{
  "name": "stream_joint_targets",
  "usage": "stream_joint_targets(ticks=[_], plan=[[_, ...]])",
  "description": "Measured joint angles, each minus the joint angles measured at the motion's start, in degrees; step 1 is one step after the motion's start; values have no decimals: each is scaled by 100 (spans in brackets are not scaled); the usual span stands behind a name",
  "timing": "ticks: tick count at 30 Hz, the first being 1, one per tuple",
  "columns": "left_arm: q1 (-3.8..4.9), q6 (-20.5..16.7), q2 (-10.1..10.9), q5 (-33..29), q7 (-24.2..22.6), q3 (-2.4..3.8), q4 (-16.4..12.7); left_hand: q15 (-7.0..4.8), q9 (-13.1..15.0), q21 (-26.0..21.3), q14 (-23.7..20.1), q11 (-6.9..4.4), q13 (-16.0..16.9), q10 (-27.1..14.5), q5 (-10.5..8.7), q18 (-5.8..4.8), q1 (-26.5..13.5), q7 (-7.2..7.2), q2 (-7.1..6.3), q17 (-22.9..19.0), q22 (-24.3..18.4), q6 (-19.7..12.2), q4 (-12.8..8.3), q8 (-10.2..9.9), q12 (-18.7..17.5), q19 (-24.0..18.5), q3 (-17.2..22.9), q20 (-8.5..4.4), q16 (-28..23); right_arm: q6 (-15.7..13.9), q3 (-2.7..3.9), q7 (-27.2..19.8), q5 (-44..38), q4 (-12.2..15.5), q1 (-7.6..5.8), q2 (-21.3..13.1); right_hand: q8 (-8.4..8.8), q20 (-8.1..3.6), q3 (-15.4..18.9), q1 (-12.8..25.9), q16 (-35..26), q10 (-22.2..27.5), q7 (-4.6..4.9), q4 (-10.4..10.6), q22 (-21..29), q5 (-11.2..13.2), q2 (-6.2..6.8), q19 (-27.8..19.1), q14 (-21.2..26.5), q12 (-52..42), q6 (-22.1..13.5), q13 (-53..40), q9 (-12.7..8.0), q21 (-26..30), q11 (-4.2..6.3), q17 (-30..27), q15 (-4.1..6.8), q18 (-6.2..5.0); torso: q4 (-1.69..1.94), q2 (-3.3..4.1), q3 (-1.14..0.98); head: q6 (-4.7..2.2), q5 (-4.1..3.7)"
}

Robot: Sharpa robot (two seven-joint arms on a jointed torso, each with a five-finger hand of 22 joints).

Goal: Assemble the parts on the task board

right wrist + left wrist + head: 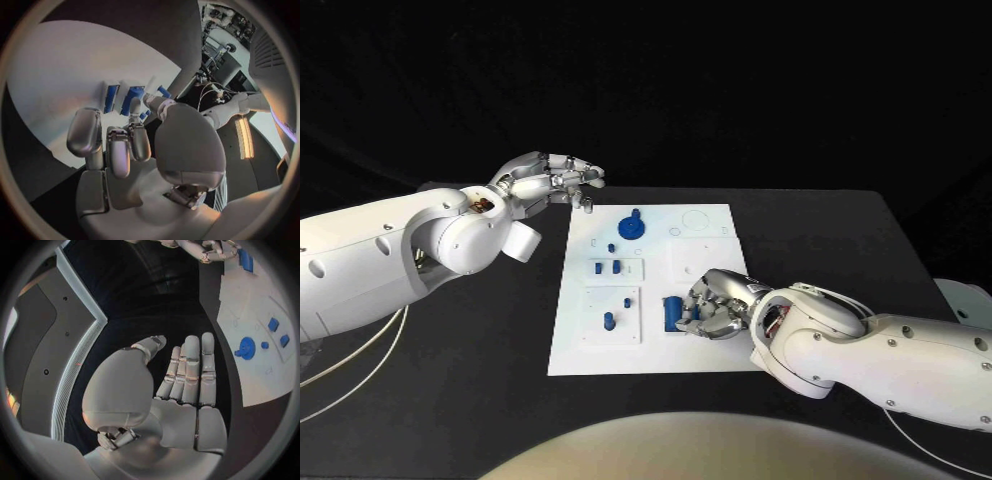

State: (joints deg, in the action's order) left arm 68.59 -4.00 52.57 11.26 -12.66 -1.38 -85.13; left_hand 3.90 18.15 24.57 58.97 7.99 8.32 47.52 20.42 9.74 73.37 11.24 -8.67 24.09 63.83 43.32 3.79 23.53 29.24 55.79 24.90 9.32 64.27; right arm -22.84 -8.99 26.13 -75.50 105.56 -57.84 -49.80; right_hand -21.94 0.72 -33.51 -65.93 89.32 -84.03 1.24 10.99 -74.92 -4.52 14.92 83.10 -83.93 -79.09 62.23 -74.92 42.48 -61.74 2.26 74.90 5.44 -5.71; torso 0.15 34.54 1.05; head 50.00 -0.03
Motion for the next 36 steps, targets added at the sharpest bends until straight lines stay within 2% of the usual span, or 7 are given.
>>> stream_joint_targets(ticks=[10,18,27,33,36], plan=[[-1,2,8,0,0,0,-1,0,0,0,0,0,0,0,0,0,0,0,0,0,-1,0,0,0,23,0,0,0,0,18,-1,89,-114,-209,20,135,-23,0,16,-30,0,-2,-20,-16,0,1,-30,0,-21,0,20,0,37,0,40,0,21,0,-6,7,-6,0,29],[0,6,8,0,4,0,-2,0,0,0,0,0,0,0,0,0,0,0,0,0,-5,0,0,0,22,0,0,0,0,58,9,139,-128,-251,14,207,-23,0,17,-60,0,-2,-31,-16,1,24,-61,0,-21,0,31,1,46,0,40,0,21,0,-13,9,-13,0,34],[0,10,5,0,6,0,2,0,0,0,0,0,0,0,0,0,0,0,0,4,-5,0,0,0,22,0,0,0,0,53,5,141,-129,-180,19,153,-23,0,32,-127,0,-2,-37,0,1,22,-127,0,-21,0,37,1,69,27,40,0,21,-1,-13,5,-15,0,34],[-1,10,10,0,6,0,5,0,1,0,0,0,0,0,0,0,0,0,0,4,-4,0,0,0,22,0,0,0,0,21,1,103,-117,-55,21,-3,-45,0,63,-77,0,-2,-37,31,1,19,-78,0,-21,0,37,1,92,36,40,5,21,-1,-14,-1,-12,0,34],[-1,10,19,0,6,0,2,0,1,0,0,21,-5,-21,0,0,0,0,0,3,-4,0,0,0,22,0,0,0,0,-39,1,8,-89,4,15,-39,-44,-3,113,-66,0,-2,-37,63,2,19,-66,-4,-21,0,37,1,109,129,40,5,21,0,-29,-8,-6,0,26]])
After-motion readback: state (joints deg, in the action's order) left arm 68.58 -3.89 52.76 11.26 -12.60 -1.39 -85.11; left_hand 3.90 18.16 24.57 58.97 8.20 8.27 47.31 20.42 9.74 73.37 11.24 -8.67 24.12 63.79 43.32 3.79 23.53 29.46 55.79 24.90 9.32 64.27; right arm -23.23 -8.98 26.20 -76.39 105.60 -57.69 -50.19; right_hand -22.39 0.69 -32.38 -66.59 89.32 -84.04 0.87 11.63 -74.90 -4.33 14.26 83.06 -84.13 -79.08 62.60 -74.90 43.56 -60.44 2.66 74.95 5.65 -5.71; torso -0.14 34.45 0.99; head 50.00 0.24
